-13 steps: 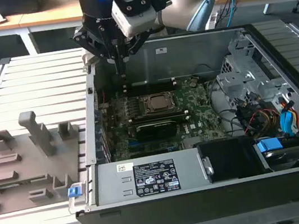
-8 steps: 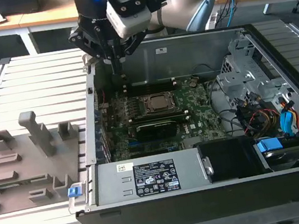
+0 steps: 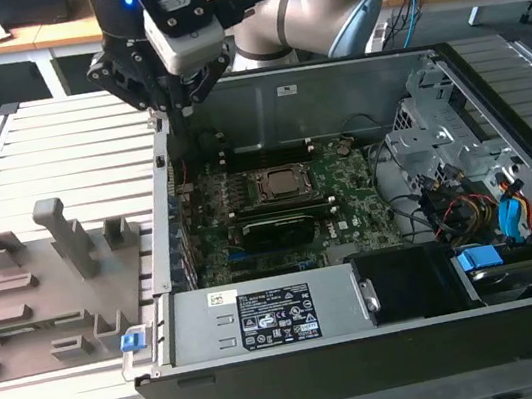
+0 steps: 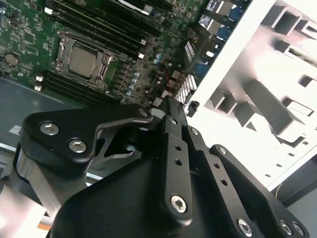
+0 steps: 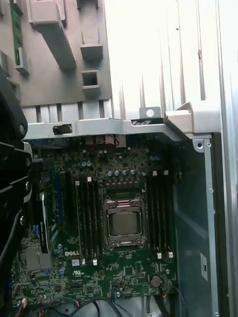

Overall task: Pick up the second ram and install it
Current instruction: 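Reach for the second ram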

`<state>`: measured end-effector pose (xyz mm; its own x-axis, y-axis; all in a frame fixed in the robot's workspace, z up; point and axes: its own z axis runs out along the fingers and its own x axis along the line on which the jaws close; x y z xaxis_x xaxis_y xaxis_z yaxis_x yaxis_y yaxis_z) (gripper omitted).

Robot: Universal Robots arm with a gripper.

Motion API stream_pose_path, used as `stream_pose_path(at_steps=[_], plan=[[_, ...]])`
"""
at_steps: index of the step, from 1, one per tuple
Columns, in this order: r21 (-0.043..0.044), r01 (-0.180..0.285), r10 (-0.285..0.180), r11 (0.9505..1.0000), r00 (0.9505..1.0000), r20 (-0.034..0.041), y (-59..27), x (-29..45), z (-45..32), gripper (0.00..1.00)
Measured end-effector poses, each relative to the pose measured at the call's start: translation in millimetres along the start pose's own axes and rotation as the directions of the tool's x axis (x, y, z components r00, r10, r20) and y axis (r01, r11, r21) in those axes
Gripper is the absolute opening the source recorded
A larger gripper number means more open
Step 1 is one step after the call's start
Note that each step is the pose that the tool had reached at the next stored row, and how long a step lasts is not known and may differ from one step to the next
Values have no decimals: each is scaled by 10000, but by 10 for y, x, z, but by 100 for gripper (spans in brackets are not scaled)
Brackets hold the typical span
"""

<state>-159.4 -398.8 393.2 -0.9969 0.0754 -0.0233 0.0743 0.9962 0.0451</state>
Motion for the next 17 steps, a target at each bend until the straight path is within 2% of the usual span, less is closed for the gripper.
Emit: stream_pose_path(at_steps=[2, 4, 7, 10, 17], plan=[[-1, 1, -1, 10000, 10000, 1, -5, 71, -1, 11], [0, 1, -1, 10000, 10000, 0, -8, 105, -3, 11], [0, 2, -2, 10000, 10000, 0, -20, 270, -7, 11], [0, 0, 0, 10000, 10000, 0, -27, 362, -9, 11], [0, 1, -1, 10000, 10000, 1, -36, 483, -11, 11]])
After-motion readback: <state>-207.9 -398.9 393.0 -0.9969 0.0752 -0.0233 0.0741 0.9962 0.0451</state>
